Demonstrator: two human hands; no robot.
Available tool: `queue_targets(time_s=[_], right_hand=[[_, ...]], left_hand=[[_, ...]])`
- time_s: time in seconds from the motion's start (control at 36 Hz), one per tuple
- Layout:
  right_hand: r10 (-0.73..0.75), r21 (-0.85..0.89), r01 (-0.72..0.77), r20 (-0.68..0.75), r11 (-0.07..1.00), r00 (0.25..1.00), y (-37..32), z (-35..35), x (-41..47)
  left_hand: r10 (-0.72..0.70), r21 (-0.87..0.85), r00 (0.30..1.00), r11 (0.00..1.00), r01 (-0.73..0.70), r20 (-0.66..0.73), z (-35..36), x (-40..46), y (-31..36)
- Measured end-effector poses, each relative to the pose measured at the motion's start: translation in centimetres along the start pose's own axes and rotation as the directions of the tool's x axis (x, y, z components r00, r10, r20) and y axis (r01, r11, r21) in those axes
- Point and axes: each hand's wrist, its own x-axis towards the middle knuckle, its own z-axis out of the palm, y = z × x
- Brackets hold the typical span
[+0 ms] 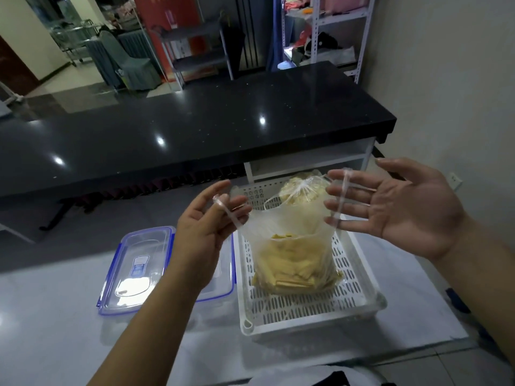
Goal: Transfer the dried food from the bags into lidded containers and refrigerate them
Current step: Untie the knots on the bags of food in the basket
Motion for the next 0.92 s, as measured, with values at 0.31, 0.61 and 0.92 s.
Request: queue_targets(time_s=[0.31, 0.61, 0.92], right_hand=[[0.028, 0.17, -0.064, 0.208, 0.983, 0.978, -1.9, -0.1, -1.2], [0.114, 0.23, -0.167, 0.23, 0.959, 0.967, 2.8, -2.0, -4.5], [0.103, 0.308, -0.198, 0.3, 0.93, 0.948, 4.1, -2.5, -4.6]], left_hand=[[-0.113, -0.25, 0.811, 0.919, 0.305, 0.574, -1.4, -0.8, 4.4], [-0.238, -0.248, 0.799, 0.868, 0.43, 0.552, -0.8, -5.3, 0.6], [-0.262, -0.268, 0.725, 0.806, 0.527, 0.636, -0.9, -5.3, 1.9]])
